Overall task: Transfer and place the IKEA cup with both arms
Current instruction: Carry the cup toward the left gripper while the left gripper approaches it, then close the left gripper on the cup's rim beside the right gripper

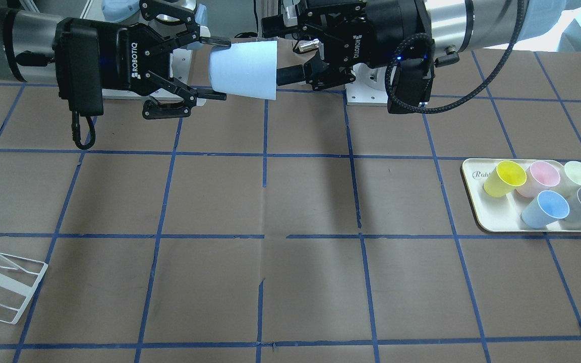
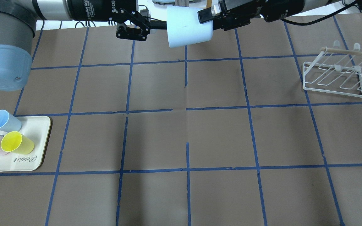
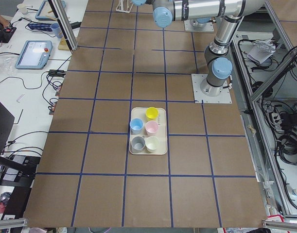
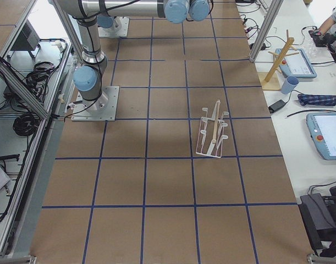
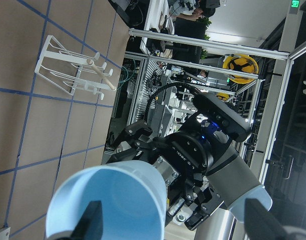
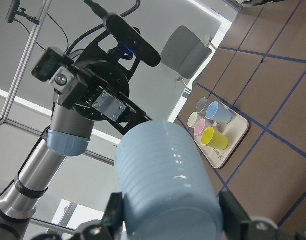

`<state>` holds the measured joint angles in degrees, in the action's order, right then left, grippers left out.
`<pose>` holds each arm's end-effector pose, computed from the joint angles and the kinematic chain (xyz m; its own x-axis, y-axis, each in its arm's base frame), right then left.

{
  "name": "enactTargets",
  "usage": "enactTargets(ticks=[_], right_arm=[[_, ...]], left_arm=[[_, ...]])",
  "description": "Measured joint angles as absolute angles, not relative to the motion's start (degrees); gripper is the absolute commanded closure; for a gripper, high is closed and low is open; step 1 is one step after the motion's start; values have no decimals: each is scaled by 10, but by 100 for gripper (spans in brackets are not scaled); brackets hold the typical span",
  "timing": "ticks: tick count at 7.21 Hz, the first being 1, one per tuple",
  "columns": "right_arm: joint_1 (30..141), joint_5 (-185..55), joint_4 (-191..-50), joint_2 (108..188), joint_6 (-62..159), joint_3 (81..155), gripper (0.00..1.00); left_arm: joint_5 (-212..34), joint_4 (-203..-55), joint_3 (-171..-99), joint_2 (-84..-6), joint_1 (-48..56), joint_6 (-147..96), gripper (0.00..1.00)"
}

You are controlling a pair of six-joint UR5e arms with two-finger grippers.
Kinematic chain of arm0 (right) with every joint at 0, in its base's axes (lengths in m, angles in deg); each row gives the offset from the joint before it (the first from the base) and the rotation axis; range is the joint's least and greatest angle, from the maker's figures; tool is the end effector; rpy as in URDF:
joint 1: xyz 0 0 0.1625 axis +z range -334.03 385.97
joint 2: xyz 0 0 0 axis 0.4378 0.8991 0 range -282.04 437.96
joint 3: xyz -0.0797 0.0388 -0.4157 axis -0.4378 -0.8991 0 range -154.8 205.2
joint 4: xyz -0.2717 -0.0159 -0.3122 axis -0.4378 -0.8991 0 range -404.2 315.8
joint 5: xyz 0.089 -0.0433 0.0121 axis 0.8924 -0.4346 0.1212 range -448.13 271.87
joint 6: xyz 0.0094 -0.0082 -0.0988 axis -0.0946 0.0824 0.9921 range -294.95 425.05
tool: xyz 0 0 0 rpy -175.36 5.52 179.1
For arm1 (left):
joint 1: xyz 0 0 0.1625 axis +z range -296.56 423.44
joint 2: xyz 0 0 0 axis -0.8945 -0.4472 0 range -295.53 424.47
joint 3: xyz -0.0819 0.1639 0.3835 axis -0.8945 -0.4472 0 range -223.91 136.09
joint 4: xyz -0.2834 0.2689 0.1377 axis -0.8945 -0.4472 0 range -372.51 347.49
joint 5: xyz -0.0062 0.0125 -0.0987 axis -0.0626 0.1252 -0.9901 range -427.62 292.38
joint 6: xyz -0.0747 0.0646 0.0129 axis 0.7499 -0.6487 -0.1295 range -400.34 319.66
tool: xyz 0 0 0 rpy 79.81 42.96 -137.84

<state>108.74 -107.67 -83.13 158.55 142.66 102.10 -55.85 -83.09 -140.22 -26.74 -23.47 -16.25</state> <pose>0.1619 -0.5284 0.5111 -0.1356 -0.4996 -0.8556 -0.2207 0.8571 -0.4655 -0.2034 -0.5112 0.5368 -0.1744 -0.2247 0.9587 -0.1357 0.9698 0.2026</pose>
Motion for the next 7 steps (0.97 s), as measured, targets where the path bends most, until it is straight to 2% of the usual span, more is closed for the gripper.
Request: enactTargets(ticks=[2,3,4,5,6,7], right_arm=[[1088,-1076,-832,1586,1427,1021,67],[1088,-1076,-832,1586,1427,1021,67],[1088,-1076,-832,1586,1427,1020,66],[1088,-1076,-832,1586,1427,1020,66],[1087,-1076,-832,1586,1427,1020,66],[1087,-1076,-832,1586,1427,1020,64]], left_arm=[[-560,-805,-1403,-279,-247,-146,5],[-560,-800,-1403,-283,-257,-144,31],[-561,-796,-1403,-286,-263,-142,34],[-561,-794,-1403,-288,-266,-135,48],[-561,-793,-1403,-289,-267,-128,52],[-561,-793,-1403,-289,-267,-122,52]])
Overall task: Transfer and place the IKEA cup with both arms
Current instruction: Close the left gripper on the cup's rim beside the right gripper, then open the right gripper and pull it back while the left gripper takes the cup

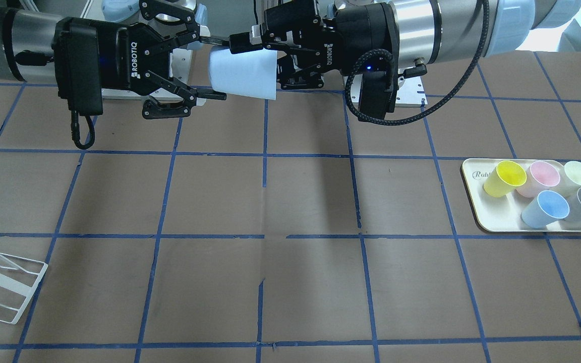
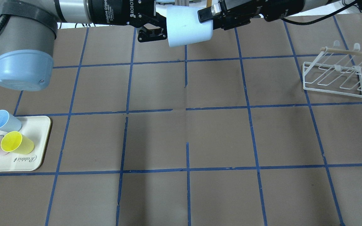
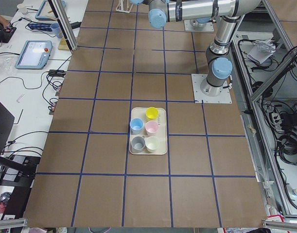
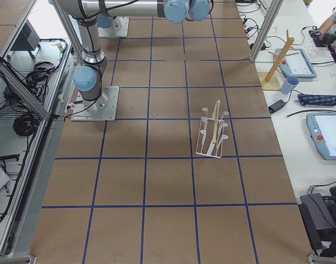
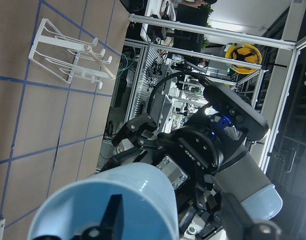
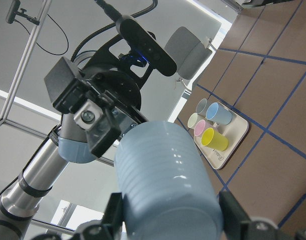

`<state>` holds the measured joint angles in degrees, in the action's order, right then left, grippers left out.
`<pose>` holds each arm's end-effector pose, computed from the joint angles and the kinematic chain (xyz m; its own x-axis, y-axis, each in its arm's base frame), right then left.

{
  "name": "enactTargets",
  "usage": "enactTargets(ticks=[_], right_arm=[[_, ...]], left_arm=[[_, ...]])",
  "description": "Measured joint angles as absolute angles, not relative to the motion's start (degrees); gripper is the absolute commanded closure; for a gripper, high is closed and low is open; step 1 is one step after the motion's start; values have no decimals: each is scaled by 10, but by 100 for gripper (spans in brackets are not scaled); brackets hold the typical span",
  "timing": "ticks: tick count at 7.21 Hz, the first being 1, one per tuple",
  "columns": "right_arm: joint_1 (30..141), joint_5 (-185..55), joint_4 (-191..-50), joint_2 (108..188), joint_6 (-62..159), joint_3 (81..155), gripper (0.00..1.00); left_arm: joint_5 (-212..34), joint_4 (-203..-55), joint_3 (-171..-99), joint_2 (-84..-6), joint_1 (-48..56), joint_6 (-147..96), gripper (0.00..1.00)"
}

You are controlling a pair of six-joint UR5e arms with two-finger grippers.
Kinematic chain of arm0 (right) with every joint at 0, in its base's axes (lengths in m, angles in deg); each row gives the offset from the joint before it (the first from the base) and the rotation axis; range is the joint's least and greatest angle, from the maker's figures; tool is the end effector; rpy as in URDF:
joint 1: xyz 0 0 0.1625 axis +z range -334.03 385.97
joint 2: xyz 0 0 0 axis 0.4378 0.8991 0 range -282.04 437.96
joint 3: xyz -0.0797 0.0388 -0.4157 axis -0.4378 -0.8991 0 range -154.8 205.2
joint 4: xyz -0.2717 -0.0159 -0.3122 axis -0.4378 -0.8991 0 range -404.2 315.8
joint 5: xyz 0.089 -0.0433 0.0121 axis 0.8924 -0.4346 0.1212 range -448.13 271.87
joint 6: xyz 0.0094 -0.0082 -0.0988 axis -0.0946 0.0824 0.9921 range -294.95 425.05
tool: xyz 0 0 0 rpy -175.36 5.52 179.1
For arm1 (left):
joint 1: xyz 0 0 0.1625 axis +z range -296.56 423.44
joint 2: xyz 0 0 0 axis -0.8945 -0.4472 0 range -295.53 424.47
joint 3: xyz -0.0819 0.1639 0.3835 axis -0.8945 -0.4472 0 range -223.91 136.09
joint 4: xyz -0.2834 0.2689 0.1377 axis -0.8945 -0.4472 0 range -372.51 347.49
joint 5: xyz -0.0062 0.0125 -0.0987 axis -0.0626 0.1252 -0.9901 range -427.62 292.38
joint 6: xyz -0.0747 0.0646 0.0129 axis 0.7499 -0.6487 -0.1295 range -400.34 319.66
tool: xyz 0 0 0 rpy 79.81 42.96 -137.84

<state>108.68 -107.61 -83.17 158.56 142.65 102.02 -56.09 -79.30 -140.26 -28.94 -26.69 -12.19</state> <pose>0.1614 -0.5287 0.5119 -0.1362 -0.5012 -0.8546 -0.2190 0.8565 -0.4674 -0.2319 -0.5128 0.5242 -0.1768 -0.2573 0.9500 -0.0921 0.9653 0.2444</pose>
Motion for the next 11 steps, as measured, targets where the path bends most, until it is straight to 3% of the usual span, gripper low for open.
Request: enactTargets(ticks=[1,3,4,9,11], right_arm=[[1086,-1076,-831,1586,1427,1020,55],[1086,-1076,-831,1586,1426,1020,22],[1086,-1076,-831,1586,1423,1019,0],[1086,-1078,-831,1586,1405,1014,0],[1080,-1089,-837,1585,1397,1012,0]], left_arm=[[-561,-793,-1402,-290,-267,-115,52],[-560,-792,-1402,-290,-267,-108,55],[-559,-792,-1401,-289,-267,-107,60],[-558,-776,-1401,-289,-267,-84,63],[-557,-743,-1403,-290,-264,-54,95]])
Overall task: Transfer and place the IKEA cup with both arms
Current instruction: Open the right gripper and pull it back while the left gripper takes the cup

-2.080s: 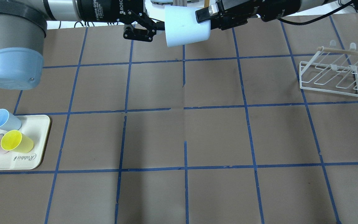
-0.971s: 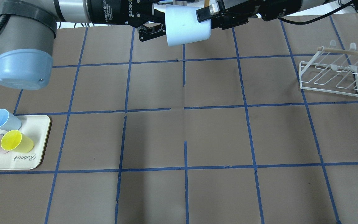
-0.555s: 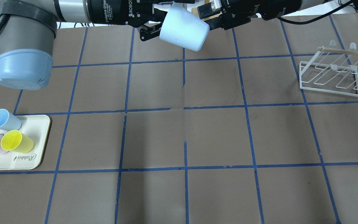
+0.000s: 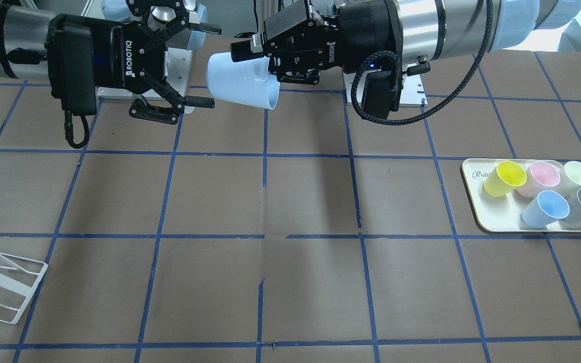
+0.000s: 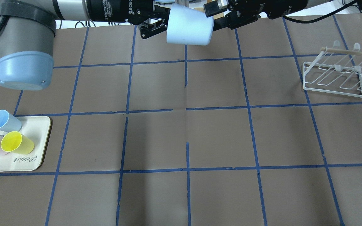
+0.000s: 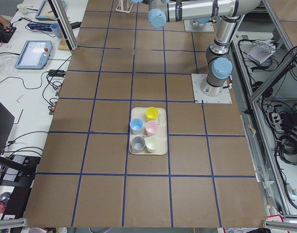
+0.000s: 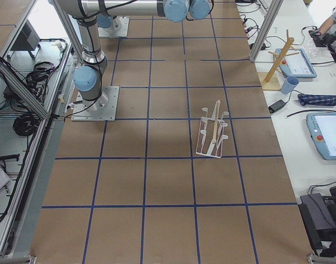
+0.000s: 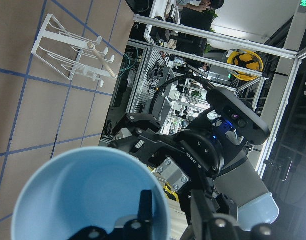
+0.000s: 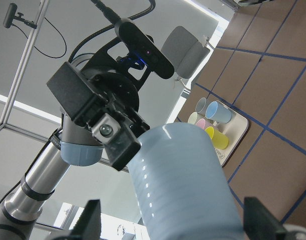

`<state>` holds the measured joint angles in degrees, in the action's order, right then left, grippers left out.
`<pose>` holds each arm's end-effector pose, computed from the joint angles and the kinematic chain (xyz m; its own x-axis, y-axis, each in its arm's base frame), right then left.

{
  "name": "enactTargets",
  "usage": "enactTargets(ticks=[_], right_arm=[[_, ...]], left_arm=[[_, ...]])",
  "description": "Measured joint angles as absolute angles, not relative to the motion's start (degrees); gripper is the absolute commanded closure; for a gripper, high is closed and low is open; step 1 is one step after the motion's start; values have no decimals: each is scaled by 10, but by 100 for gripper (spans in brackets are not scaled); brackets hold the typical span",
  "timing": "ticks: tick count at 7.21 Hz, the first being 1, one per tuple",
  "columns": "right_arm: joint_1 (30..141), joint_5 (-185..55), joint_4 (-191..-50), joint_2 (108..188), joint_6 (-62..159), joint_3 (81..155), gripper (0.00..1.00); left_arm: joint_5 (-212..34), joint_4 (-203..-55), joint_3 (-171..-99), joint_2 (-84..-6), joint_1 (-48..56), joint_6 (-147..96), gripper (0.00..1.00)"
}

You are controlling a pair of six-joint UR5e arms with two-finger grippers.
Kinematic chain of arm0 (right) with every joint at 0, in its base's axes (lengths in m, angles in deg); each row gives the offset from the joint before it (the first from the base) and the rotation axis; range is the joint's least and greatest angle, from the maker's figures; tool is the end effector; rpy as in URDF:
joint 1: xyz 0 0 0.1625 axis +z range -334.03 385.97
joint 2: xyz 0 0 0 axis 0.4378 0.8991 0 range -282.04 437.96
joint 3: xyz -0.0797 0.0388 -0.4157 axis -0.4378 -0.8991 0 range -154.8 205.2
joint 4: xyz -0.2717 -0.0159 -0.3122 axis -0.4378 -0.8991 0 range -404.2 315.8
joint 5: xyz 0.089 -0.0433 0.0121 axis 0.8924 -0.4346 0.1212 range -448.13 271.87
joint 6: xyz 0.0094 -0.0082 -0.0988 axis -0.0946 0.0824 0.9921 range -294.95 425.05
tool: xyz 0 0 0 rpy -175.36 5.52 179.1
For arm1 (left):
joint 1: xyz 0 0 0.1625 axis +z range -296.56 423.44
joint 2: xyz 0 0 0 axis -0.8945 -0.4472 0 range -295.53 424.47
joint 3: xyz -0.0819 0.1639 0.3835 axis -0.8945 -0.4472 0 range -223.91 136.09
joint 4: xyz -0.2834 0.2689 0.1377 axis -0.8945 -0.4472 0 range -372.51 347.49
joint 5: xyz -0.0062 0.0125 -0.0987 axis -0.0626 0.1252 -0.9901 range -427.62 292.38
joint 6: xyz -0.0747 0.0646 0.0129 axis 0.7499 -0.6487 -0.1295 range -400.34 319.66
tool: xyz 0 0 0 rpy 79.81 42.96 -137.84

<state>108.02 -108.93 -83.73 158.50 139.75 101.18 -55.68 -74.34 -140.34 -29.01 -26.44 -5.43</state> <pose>0.1544 -0.5312 0.5167 -0.1610 -0.4763 -0.8644 -0.2244 0.8705 -0.4379 -0.2295 -0.5137 0.5310 -0.1691 -0.2923 0.9413 -0.1204 0.9540 0.2746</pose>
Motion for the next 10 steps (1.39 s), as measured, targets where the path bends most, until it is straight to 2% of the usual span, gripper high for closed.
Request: enactTargets(ticks=[1,6,10], right_arm=[[1071,-1094,-841,1585,1383,1011,0],[1031,-1251,-916,1576,1257,1016,0],[1051,-1529,-1084,1577,963,1014,0]], left_arm=[[-556,-738,-1404,-290,-263,-47,100],[-487,-735,-1405,-289,-250,-4,100],[-249,-748,-1408,-289,-248,-54,100]])
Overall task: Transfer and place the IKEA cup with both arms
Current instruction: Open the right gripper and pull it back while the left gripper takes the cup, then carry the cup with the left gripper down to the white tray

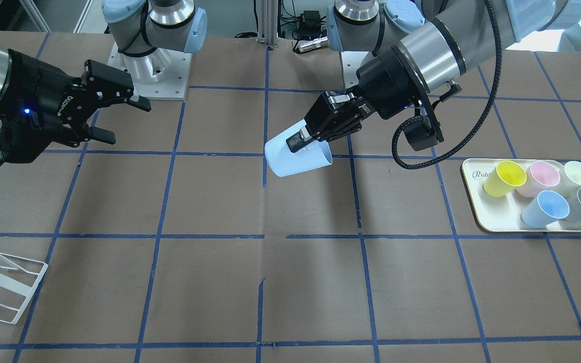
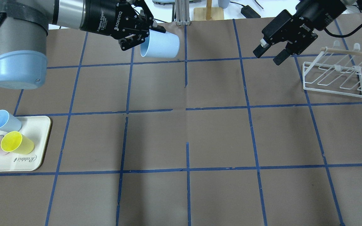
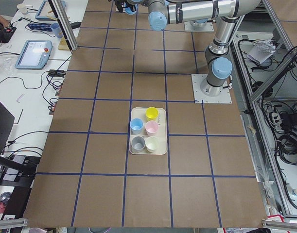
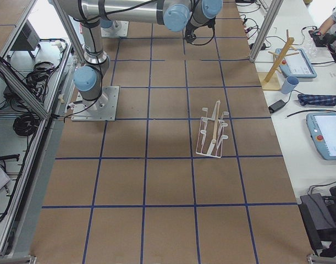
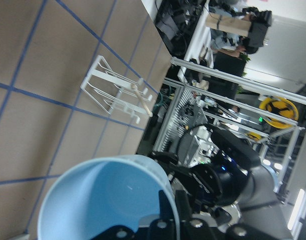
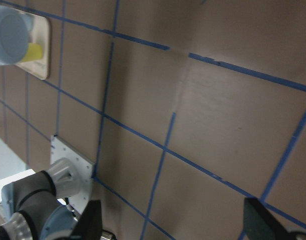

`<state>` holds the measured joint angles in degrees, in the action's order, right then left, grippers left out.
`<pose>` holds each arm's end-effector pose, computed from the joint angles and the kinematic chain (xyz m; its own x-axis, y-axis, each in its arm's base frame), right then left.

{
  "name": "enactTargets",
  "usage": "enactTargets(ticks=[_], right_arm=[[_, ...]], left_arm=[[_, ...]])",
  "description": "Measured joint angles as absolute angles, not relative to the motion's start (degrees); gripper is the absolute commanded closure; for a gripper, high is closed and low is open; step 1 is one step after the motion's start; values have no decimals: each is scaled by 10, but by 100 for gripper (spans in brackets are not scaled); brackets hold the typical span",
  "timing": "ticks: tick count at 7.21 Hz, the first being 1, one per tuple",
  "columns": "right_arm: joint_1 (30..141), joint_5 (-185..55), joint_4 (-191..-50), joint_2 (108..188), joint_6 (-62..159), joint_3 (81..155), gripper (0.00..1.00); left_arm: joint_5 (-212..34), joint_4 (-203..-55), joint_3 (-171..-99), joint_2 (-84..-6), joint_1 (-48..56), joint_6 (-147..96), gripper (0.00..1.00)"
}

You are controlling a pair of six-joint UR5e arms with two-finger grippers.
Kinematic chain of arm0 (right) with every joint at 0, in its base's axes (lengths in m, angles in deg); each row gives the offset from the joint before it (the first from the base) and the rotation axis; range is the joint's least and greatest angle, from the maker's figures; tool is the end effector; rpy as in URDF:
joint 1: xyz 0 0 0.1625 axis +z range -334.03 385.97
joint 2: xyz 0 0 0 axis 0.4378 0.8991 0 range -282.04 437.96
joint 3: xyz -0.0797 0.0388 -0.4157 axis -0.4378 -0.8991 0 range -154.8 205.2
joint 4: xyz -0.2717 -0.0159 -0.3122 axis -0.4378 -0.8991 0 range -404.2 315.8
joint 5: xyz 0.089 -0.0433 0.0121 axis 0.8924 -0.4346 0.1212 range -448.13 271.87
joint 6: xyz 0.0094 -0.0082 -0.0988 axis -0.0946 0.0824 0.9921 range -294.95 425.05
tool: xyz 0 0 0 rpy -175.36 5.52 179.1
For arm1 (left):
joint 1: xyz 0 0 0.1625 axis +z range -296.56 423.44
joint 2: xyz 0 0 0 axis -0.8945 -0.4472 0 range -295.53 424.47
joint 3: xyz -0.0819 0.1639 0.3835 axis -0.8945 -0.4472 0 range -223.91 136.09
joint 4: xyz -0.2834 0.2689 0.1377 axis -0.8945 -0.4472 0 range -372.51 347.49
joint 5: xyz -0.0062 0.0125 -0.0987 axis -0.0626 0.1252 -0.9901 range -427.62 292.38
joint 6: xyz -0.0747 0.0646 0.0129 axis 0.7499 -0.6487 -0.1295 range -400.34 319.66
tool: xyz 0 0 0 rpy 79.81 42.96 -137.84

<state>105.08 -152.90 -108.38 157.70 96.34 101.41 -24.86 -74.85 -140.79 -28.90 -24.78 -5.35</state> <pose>0.0733 -0.5489 0.4837 -0.8237 -0.1904 -0.5340 -0.2964 0.9476 0.1193 -0.1898 -0.5324 0.4824 -0.5446 -0.3842 0.7455 -0.4173 0.8952 0.1565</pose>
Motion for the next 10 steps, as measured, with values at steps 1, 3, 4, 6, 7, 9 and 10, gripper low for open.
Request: enactTargets(ticks=[1,3,4,6,7,9,10], right_arm=[[1071,-1604,-1124,1577,893,1014,0],[1126,-1716,-1196,1578,744,1016,0],[1157,-1754,-1234,1578,668,1019,1],[1190,-1802,-1321,1578,595,1037,0],[1194,-1810,-1359,1578,586,1049,0],[1192,-1802,-1364,1580,582,1052,0],[1189,-1791,-1334,1581,581,1045,0]], left_arm=[[-187,-776,-1414,-287,-247,-125,100],[-62,-861,-1422,-282,-225,-308,100],[8,-895,-1424,-281,-205,-382,100],[122,-947,-1425,-285,-155,-501,100],[164,-960,-1426,-291,-125,-559,100],[242,-956,-1433,-307,-82,-634,100],[263,-922,-1448,-317,-63,-657,100]])
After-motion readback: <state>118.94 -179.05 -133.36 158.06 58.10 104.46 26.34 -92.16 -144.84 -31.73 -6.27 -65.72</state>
